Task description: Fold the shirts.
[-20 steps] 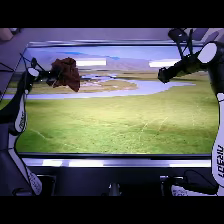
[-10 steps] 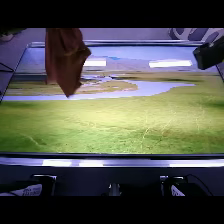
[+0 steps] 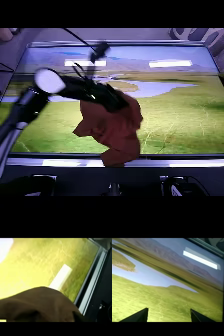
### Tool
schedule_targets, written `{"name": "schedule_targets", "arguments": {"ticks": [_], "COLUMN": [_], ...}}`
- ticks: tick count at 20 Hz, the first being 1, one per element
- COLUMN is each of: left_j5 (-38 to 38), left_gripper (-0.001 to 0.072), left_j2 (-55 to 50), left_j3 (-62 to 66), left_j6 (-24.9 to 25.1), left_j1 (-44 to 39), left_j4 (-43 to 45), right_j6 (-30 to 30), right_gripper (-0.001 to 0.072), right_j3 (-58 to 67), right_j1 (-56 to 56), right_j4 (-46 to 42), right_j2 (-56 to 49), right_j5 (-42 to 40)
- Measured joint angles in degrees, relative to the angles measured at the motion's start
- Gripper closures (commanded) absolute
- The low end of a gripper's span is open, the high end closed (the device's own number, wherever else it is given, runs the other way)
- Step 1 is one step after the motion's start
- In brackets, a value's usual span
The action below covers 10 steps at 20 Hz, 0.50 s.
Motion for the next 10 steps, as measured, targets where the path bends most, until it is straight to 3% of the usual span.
{"name": "schedule_targets", "arguments": {"ticks": [4,5,10], "left_j5": [-2.67,-4.98,-20.92], "left_gripper": [-0.0013,-0.0013,-0.0013], "left_j2": [-3.23,-3.19,-1.44], "left_j3": [-1.09,-0.33,-4.13], "left_j6": [-6.64,-8.57,-13.35], "left_j1": [1.36,3.89,20.96], "left_j4": [5.18,8.46,21.53], "right_j6": [0.22,0.20,-2.62], "right_gripper": [0.0135,0.0076,0.0063], "right_j3": [-1.86,-3.61,-20.55], "right_j1": [0.00,0.00,0.00], "right_j4": [1.55,2.93,10.62], "right_j2": [-5.25,-6.88,-15.67], "right_j5": [7.72,8.70,6.93]}}
